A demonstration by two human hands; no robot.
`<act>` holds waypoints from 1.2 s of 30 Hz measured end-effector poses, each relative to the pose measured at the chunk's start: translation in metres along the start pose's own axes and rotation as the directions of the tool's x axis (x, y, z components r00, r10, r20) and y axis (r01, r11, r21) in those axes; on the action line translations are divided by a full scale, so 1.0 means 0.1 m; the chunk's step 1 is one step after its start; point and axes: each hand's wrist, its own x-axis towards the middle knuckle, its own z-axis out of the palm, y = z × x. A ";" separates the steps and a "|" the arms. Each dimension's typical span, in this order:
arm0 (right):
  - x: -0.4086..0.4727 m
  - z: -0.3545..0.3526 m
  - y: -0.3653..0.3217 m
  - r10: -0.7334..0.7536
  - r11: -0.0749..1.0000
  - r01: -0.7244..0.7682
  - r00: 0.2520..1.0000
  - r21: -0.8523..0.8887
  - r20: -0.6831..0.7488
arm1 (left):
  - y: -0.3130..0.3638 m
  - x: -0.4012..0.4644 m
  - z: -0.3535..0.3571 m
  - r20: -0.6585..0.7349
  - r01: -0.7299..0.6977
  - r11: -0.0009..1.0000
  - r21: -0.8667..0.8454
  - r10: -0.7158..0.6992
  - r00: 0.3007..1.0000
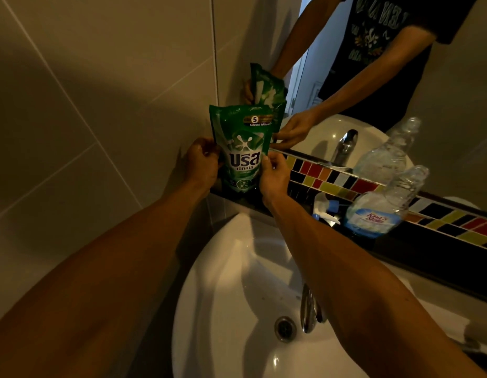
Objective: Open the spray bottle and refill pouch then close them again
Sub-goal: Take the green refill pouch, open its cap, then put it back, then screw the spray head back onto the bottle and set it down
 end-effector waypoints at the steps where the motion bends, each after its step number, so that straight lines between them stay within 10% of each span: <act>1: -0.02 -0.02 0.00 0.002 1.000 -0.001 1.000 -0.013 0.015 | -0.01 0.00 0.00 -0.001 0.004 1.000 0.009 -0.004 1.000; 9: -0.30 -0.33 -0.02 0.127 0.985 -0.123 0.992 -0.117 0.023 | -0.09 -0.40 0.11 -0.154 0.118 0.978 0.174 -0.091 0.984; 25: -1.06 -1.80 -0.09 0.101 0.988 -0.126 0.967 -0.093 -0.233 | -0.29 -1.33 1.09 0.249 -0.008 0.894 0.449 -0.116 0.962; 36: -0.88 -2.71 -0.37 -0.130 0.990 0.102 0.937 -0.102 -0.326 | -0.42 -1.29 1.93 0.244 0.032 0.844 0.535 -0.190 0.951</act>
